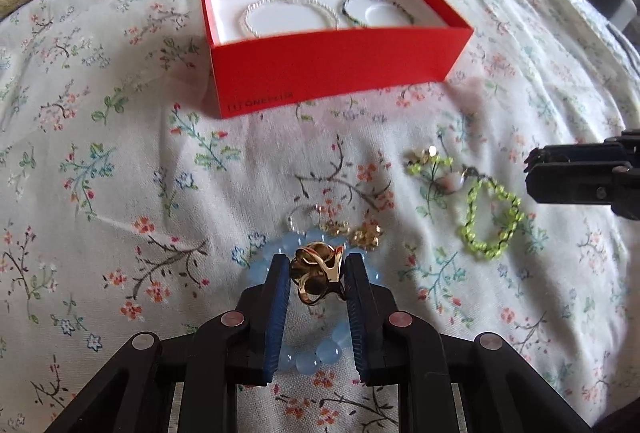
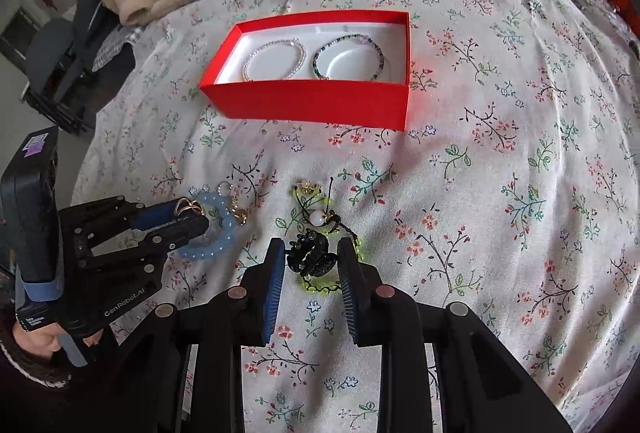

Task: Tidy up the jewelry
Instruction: 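Carry the gold ring and black charm over the red box with both tools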

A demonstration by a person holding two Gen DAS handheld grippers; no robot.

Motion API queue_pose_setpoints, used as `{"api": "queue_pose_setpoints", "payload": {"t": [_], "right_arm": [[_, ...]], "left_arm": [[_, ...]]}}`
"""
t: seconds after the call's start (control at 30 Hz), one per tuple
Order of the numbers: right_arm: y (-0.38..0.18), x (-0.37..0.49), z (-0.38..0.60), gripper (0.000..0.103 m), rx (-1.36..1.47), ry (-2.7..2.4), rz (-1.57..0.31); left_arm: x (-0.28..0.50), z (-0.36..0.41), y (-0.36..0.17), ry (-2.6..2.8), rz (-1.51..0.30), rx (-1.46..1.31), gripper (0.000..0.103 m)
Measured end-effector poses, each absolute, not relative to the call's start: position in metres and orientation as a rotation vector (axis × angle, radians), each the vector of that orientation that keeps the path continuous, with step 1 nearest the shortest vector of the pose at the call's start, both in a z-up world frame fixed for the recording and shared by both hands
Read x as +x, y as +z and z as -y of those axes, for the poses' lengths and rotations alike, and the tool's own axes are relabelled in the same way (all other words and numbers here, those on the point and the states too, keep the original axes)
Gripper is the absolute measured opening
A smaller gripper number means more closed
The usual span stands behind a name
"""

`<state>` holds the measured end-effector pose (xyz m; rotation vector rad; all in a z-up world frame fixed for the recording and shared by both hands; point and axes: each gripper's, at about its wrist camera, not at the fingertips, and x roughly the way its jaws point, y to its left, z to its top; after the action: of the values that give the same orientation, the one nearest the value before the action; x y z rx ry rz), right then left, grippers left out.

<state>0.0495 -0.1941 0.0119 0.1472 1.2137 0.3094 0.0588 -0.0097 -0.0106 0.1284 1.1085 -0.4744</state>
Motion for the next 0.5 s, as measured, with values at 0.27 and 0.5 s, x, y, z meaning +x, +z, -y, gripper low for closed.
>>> {"api": "queue_pose_setpoints", "payload": {"t": [0.27,0.5], "right_arm": [[0.029,0.062,0.2,0.029,0.207,0.307,-1.169],[0.04,0.087,0.207,0.029,0.27,0.301,-1.112]], "left_arm": [[0.073,0.009,0.021,-0.456,-1.046,0.089,0.022],[0.096,0.022,0.035,-0.419,-1.014,0.098,0.022]]}}
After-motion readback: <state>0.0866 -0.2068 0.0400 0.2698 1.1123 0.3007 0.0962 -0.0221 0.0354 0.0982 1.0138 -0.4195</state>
